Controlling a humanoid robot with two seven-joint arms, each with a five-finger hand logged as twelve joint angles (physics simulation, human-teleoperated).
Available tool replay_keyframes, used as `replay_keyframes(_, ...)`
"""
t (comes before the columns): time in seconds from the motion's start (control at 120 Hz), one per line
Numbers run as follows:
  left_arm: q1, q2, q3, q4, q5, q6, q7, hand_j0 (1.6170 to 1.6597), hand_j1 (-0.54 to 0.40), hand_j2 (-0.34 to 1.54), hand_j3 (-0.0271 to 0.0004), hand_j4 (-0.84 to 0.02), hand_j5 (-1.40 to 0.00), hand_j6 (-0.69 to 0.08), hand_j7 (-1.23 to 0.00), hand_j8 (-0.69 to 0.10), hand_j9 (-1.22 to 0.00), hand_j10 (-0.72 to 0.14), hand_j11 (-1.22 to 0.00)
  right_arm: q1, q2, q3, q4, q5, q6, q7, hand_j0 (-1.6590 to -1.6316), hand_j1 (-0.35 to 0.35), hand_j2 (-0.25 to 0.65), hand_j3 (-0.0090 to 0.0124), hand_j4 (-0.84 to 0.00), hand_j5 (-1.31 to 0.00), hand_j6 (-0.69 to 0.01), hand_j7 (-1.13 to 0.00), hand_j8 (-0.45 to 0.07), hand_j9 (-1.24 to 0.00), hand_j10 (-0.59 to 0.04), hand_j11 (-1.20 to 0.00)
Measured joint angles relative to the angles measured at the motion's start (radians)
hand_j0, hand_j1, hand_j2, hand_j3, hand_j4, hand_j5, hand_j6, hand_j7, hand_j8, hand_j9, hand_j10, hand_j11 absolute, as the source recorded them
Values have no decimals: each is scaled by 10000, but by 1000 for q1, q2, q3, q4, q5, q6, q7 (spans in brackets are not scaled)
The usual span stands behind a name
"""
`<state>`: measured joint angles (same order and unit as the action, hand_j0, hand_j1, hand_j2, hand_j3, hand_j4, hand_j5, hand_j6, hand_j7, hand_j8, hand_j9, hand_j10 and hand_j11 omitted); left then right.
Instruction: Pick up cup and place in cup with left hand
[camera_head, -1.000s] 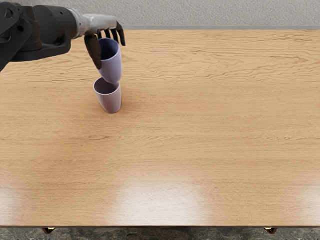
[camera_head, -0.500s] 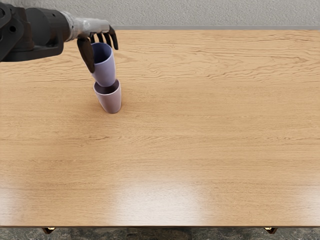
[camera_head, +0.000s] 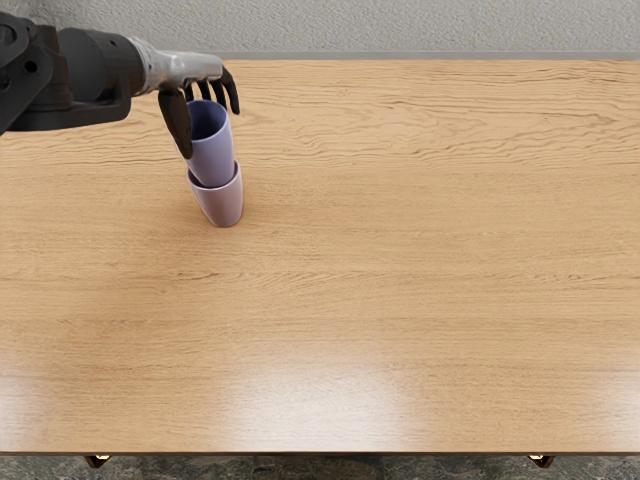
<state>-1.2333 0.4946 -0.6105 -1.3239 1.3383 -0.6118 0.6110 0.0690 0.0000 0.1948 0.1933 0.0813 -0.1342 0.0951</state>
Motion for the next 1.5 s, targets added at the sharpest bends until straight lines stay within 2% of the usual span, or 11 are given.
replay_keyframes(0.158, 2, -2, 1, 9, 1, 0, 0, 16576, -1188, 1676, 0, -4244, -5674, -3730, -5690, -3404, -5619, -4289, -5620, 0, 0, 0, 0, 0, 0, 0, -16581, -3491, 0, 0, -2, 0, -3, 0, -2, 0, -1, 0)
replay_keyframes(0.317, 2, -2, 1, 12, 2, 1, 0, 16579, 392, 938, 0, -2754, -3644, -2521, -3650, -2370, -3617, -2774, -3618, 0, 0, 0, 0, 0, 0, 0, -16581, -3491, 0, 0, -2, 0, -3, 0, -2, 0, -1, 0)
replay_keyframes(0.45, 6, -4, 0, 12, 1, 1, 0, 16580, 1209, 606, 0, -2004, -2627, -1887, -2629, -1808, -2612, -2013, -2612, 0, 0, 0, 0, 0, 0, 0, -16581, -3491, 0, 0, -2, 0, -3, 0, -2, 0, -1, 0)
replay_keyframes(0.758, 18, -17, 1, 12, -45, 1, 0, 16580, 2185, 276, 0, -1134, -1458, -1115, -1457, -1095, -1453, -1132, -1452, 0, 0, 0, 0, 0, 0, 0, -16581, -3491, 0, 0, -2, 0, -3, 0, -2, 0, -1, 0)
replay_keyframes(0.875, -4, -22, 2, 12, -141, 1, 0, 16580, 2671, 175, 0, -721, -917, -714, -916, -702, -913, -718, -913, 0, 0, 0, 0, 0, 0, 0, -16581, -3491, 0, 0, -3, 0, -4, 0, -3, 0, -2, 0)
replay_keyframes(0.975, -8, -62, -1, 11, -201, 1, 0, 16581, 2916, 122, 0, -511, -644, -510, -643, -501, -641, -508, -640, 0, 0, 0, 0, 0, 0, 0, -16581, -3491, 0, 0, -2, 0, -3, 0, -2, 0, -2, 0)
replay_keyframes(1.083, -60, -68, -5, 10, -375, 1, 0, 16581, 3075, 87, 0, -374, -465, -376, -465, -369, -463, -370, -462, 0, 0, 0, 0, 0, 0, 0, -16581, -3491, 0, 0, -2, 0, -3, 0, -2, 0, -1, 0)
replay_keyframes(1.292, -47, -45, -11, 8, -838, 1, 0, 16581, 3240, 51, 0, -228, -280, -232, -279, -228, -278, -224, -278, 0, 0, 0, 0, 0, 0, 0, -16581, -3491, 0, 0, -2, 0, -2, 0, -2, 0, -1, 0)
replay_keyframes(1.45, 59, 44, -14, 8, -1216, 1, 0, 16581, 3288, 38, 0, -183, -225, -186, -224, -183, -224, -179, -223, 0, 0, 0, 0, 0, 0, 0, -16581, -3491, 0, 0, -1, 0, -1, 0, -1, 0, -1, 0)
replay_keyframes(1.5, 106, 100, -15, 8, -1328, 1, 0, 16581, 3302, 32, 0, -170, -207, -173, -207, -170, -206, -167, -206, 0, 0, 0, 0, 0, -1, 0, -16581, -3490, 0, 0, 1, 0, 1, 0, 1, 0, 1, 0)
